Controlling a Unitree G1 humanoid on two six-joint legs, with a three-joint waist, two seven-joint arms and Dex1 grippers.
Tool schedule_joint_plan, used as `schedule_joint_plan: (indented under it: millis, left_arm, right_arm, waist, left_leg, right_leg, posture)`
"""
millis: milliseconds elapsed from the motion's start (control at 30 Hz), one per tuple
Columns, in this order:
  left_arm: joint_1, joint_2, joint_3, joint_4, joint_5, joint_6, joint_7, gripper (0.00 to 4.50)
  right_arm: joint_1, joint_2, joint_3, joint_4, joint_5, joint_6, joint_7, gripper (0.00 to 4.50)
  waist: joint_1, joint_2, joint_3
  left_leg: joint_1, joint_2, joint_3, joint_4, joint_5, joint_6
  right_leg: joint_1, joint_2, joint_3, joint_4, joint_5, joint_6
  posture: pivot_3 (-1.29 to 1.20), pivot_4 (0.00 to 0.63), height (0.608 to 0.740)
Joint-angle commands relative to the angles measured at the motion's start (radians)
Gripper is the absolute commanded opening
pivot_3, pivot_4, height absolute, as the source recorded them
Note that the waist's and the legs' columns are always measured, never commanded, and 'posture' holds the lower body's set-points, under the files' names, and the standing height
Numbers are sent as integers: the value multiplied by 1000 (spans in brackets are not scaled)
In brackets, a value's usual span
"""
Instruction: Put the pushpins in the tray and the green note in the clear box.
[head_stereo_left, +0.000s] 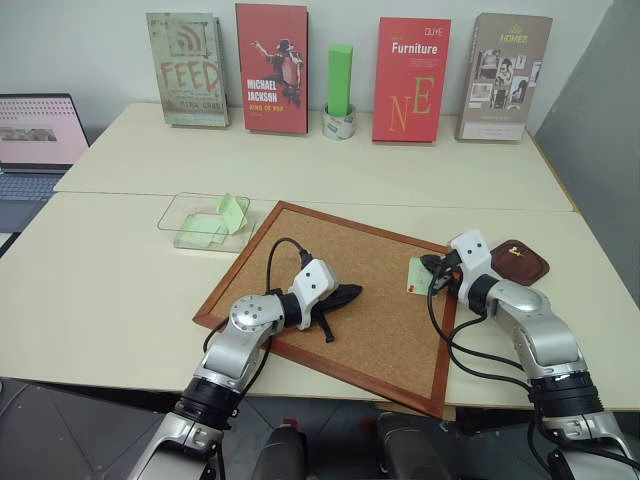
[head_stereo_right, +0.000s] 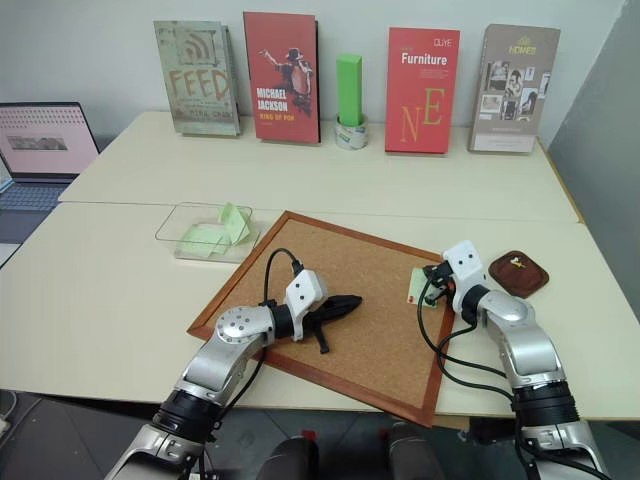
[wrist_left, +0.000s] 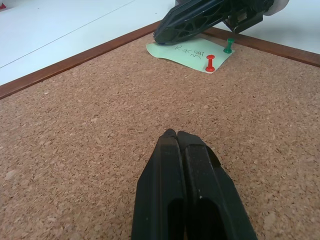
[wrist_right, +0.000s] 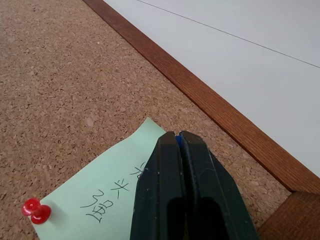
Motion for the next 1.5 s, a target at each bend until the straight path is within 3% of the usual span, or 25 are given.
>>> schedule_joint_plan:
  millis: [33,500,633,867,1067,1200,1333,1500]
  left_arm:
    - [6,9,-23,31,39,2,11,0]
    - [-5,2,-28,58,47,1,18,0]
    - [-3,-1,-29,60,45,-3,17,0]
    - [-5,-9,-34,61,44,-9,12,0]
    - [-17,-18,-39,72,45,-10,4,0]
    - [-22,-20,-37,76,48,-13,5,0]
    - [-22,-20,-36,76,50,-15,5,0]
    - [-21,-20,-36,76,52,-15,4,0]
  right_arm:
    - [-4,-7,-40,-88,8,-28,-8,25]
    - [84,-1,-119,-317,42,51,-86,25]
    - [131,-53,-191,-359,24,68,-112,25]
    - [181,-185,-246,-224,-132,39,-197,25]
    - [143,-209,-209,-71,-197,-14,-221,25]
    - [131,-222,-179,-20,-227,-37,-207,624]
    - [118,-215,-176,-9,-224,-35,-200,1696]
    - [111,-204,-188,-28,-210,-17,-196,2635]
  waist:
    - [0,0,0]
    - [0,1,-1]
    - [0,2,-1]
    - [1,2,-1]
    - [0,3,-2]
    - [1,3,-2]
    - [2,3,-2]
    - [2,3,-2]
  left_leg:
    - [0,0,0,0,0,0]
    - [4,0,0,0,0,0]
    - [4,0,0,0,0,0]
    - [4,-1,0,0,0,0]
    - [5,-1,1,0,0,0]
    - [5,-1,1,0,0,0]
    - [5,-1,1,0,0,0]
    - [5,-1,1,0,0,0]
  right_leg:
    - [0,0,0,0,0,0]
    - [3,0,0,0,-3,-5]
    - [4,0,1,0,-3,-5]
    - [4,0,1,-1,-3,-5]
    - [5,0,1,-1,-3,-5]
    - [5,0,2,-1,-3,-5]
    - [5,-1,2,-2,-3,-5]
    - [5,-1,2,-2,-3,-5]
  posture:
    - [0,150,740]
    - [0,150,740]
    - [0,150,740]
    - [0,150,740]
    - [0,150,740]
    - [0,150,740]
    - [0,150,740]
    - [0,150,740]
